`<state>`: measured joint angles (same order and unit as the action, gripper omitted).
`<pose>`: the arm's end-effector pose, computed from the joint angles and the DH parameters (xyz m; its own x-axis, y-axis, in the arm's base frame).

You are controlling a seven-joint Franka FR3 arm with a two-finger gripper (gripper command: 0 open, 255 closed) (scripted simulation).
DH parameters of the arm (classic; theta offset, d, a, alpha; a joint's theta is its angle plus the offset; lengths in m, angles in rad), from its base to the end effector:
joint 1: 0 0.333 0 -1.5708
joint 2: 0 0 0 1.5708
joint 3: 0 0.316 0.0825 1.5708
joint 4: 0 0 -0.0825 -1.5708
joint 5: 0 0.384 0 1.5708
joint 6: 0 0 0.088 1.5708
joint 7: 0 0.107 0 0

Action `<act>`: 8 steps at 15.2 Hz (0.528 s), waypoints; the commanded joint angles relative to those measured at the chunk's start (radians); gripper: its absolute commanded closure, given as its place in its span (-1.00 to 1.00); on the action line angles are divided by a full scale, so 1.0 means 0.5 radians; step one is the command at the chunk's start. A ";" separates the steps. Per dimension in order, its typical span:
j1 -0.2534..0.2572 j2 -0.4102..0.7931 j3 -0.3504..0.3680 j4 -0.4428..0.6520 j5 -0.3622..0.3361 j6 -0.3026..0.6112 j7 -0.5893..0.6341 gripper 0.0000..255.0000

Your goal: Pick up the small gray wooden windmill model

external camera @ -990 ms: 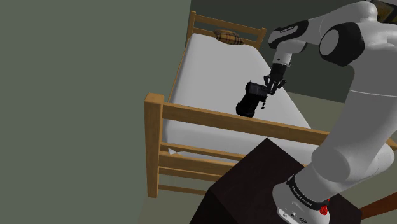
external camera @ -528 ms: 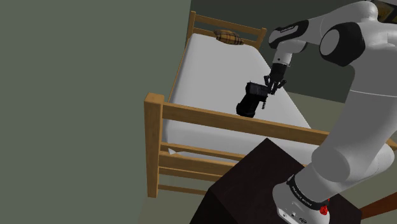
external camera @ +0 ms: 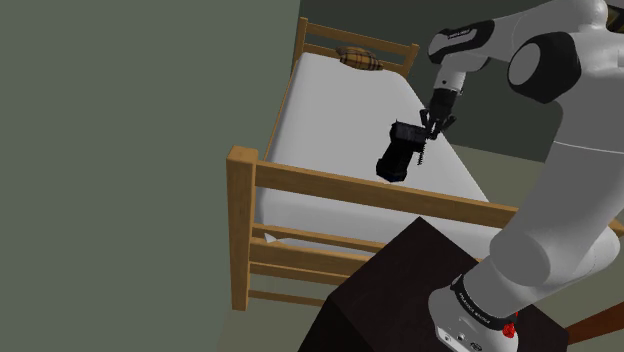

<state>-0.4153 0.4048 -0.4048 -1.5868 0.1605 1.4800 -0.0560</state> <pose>0.4471 -0.4129 0.3888 0.6241 -0.6325 -0.4588 -0.7184 -0.6954 -0.0186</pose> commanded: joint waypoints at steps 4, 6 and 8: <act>-0.001 -0.037 -0.006 0.086 -0.012 -0.116 0.011 1.00; -0.003 -0.045 -0.008 0.128 -0.016 -0.166 0.015 1.00; -0.004 -0.046 -0.008 0.131 -0.016 -0.170 0.015 1.00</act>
